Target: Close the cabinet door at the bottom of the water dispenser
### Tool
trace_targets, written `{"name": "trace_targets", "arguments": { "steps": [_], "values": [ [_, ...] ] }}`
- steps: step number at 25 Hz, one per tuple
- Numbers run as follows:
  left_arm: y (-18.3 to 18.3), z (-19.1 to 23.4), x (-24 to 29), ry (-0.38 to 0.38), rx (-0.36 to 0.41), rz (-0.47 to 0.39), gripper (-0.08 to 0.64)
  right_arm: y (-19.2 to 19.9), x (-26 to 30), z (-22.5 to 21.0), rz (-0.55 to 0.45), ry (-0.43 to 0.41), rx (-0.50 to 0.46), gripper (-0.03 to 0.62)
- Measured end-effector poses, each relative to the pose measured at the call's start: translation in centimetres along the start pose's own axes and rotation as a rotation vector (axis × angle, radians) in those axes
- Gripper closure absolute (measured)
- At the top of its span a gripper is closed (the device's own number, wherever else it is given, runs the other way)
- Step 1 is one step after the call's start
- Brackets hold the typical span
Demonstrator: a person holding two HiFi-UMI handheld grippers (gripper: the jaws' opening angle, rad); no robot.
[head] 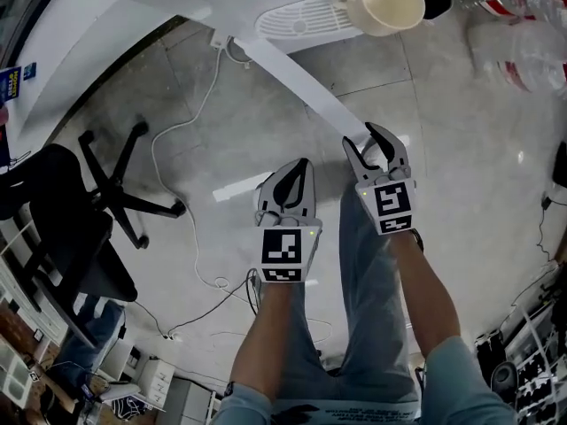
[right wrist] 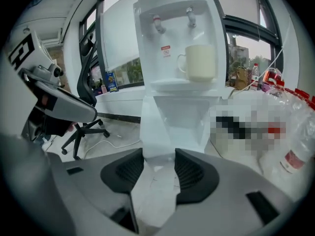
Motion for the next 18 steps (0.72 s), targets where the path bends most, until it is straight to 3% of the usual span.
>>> {"name": "trace_targets", "arguments": {
  "steps": [18],
  "values": [
    [-4.1, -3.2, 7.3, 0.020, 0.035, -0.006, 0.549, -4.2, 1.5, -8.7, -0.116, 0.039, 0.018, 0.380]
  ]
}}
Point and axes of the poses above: the fingertips, and each gripper's own axes: x forward along the fingers, z to its left, y out of its underside, the point moved 6 cm from there along -x, backward along the fingers, and after that the axes turned 13 degrees about x, right-handed, at the moved point
